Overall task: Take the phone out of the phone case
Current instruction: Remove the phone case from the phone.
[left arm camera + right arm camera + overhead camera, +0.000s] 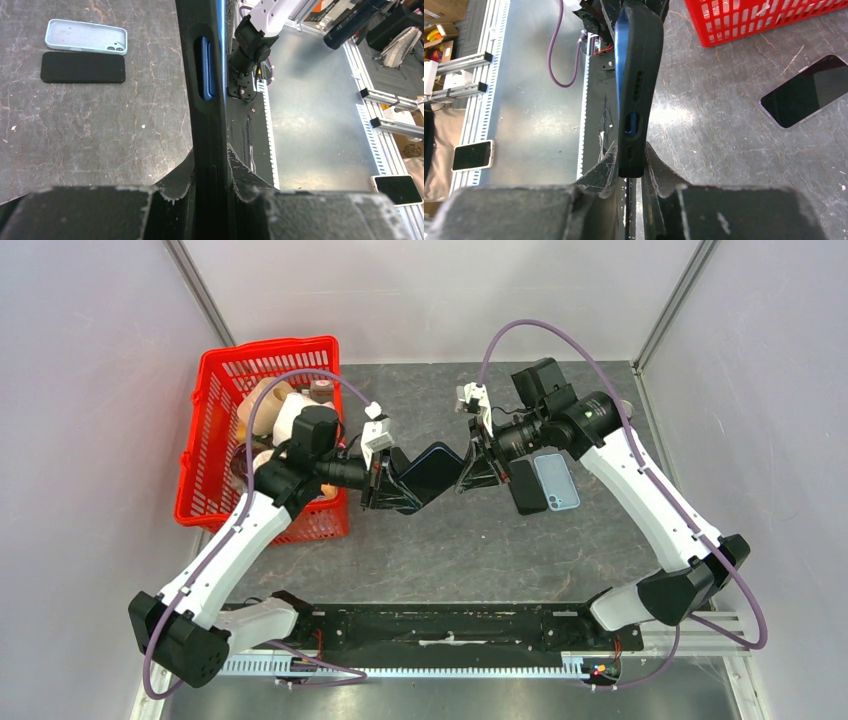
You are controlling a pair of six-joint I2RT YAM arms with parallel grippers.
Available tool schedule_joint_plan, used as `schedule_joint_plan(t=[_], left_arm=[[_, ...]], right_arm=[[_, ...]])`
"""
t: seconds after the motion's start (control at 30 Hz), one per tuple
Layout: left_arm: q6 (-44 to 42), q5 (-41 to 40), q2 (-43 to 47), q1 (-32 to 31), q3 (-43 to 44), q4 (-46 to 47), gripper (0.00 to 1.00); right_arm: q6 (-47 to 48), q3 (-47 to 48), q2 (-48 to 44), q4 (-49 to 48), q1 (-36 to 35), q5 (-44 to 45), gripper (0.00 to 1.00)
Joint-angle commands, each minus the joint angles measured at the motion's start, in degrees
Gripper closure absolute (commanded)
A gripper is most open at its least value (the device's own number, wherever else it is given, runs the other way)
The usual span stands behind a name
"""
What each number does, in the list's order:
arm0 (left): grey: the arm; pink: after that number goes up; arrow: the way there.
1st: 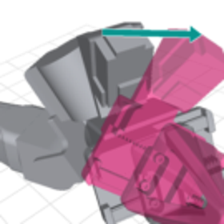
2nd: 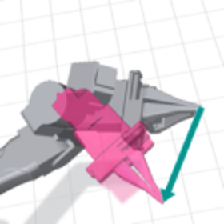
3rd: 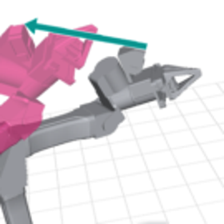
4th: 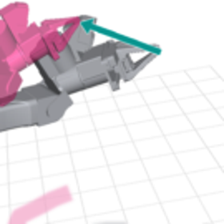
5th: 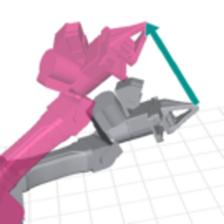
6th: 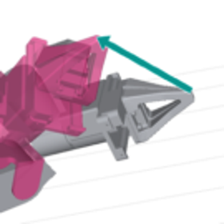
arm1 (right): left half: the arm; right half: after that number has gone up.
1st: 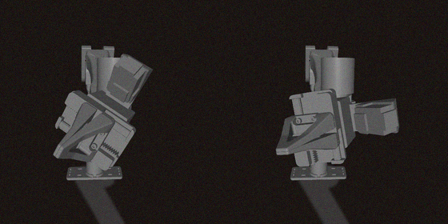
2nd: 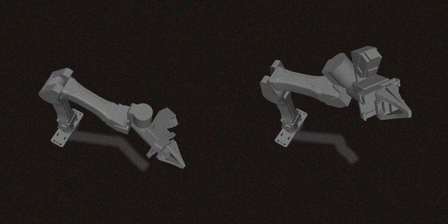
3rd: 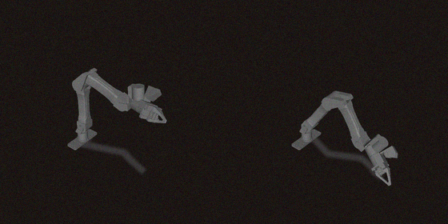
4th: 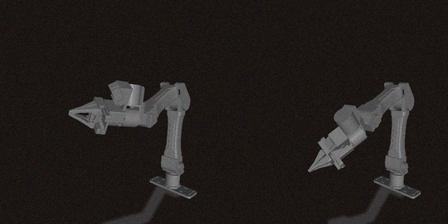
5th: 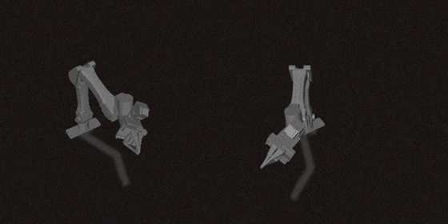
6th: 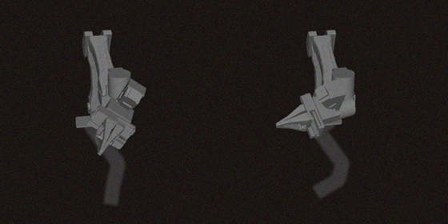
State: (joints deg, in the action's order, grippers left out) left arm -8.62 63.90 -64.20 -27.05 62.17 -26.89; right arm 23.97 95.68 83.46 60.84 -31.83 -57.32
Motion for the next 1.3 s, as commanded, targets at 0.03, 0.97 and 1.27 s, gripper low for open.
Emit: schedule_joint_plan(t=[0.03,0.97,1.27], left_arm=[[-2.39,8.78,1.61,-0.59,-0.74,5.36,0.98],[-43.07,12.85,-8.62,-13.17,12.78,-30.0,0.98],[-45.67,9.97,-10.2,-15.84,13.59,-31.72,0.98]], right_arm=[[4.9,2.57,-0.42,3.07,-0.15,-6.0,1.0],[33.5,8.78,-0.09,22.58,-6.79,-12.19,1.0],[35.43,9.36,1.77,24.0,-6.92,-11.89,1.0]])
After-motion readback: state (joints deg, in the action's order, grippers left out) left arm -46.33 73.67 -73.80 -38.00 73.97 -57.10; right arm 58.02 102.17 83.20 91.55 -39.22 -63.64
